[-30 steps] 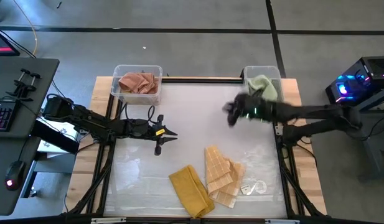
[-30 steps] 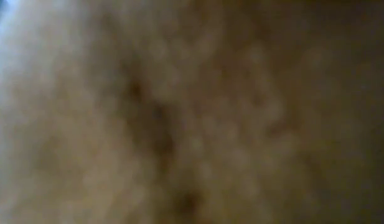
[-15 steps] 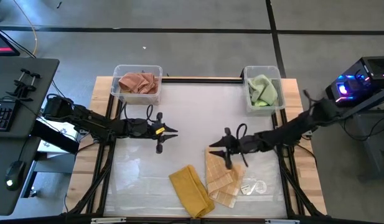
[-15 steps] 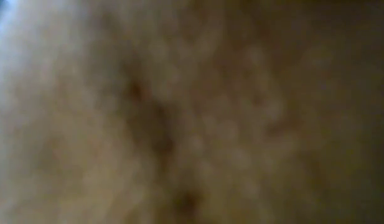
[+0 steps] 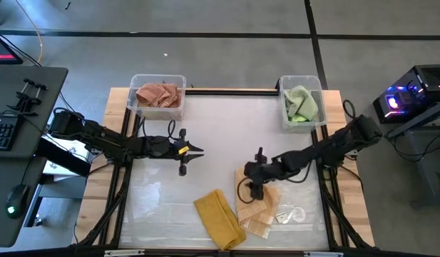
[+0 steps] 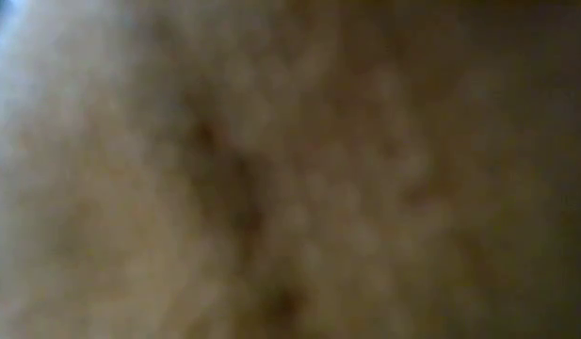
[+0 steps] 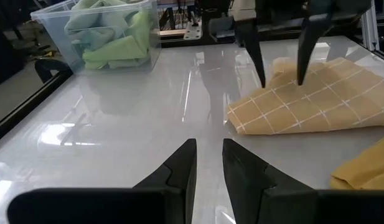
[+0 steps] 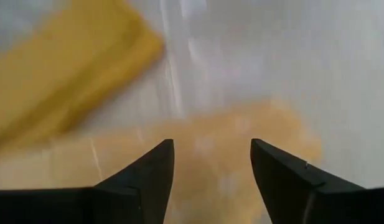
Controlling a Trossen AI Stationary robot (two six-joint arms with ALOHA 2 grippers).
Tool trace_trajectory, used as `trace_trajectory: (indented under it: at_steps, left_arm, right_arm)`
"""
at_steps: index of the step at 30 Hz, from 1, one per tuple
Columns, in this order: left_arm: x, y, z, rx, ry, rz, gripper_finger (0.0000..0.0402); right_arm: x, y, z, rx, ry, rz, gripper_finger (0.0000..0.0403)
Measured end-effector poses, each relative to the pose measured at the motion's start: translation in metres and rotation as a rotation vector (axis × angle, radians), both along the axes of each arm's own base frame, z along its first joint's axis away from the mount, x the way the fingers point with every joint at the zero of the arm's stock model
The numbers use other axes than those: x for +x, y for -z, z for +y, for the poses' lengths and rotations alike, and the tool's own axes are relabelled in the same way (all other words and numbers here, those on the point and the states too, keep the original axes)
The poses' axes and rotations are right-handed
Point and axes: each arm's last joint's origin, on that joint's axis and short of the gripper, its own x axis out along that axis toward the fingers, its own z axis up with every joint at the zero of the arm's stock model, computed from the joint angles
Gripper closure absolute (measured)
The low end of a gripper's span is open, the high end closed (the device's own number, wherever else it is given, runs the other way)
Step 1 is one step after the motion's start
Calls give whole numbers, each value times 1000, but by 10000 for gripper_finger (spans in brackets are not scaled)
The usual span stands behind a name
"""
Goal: Sort towels by color in basket
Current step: Put the light yellow microfiber cloth into the left transparent bin
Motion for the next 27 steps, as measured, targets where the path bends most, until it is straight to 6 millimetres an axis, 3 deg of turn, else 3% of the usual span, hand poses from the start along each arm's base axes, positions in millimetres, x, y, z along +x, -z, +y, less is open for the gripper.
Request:
trace_trajectory:
  at_steps: [5,9,12,16,21,27]
  left_arm:
    - [0,1,-1,-10,0,9,338]
    - [0,1,-1,-10,2,13,338]
    - [0,1,-1,-10,2,14,338]
    - [0,1,-1,10,10,16,338]
    - [-1,2,-5,81,191,31,338]
    - [-1,1,-10,217,362,9,336]
  right_arm:
    - [-9,27,17,25,-40,137,194]
    - [-9,55,26,-58,-25,188,201]
    - [-1,70,28,-154,24,134,230]
    - [13,82,24,-258,77,23,301]
    - [35,81,-2,-383,154,-146,388]
    - [62,66,-59,-445,219,-317,373]
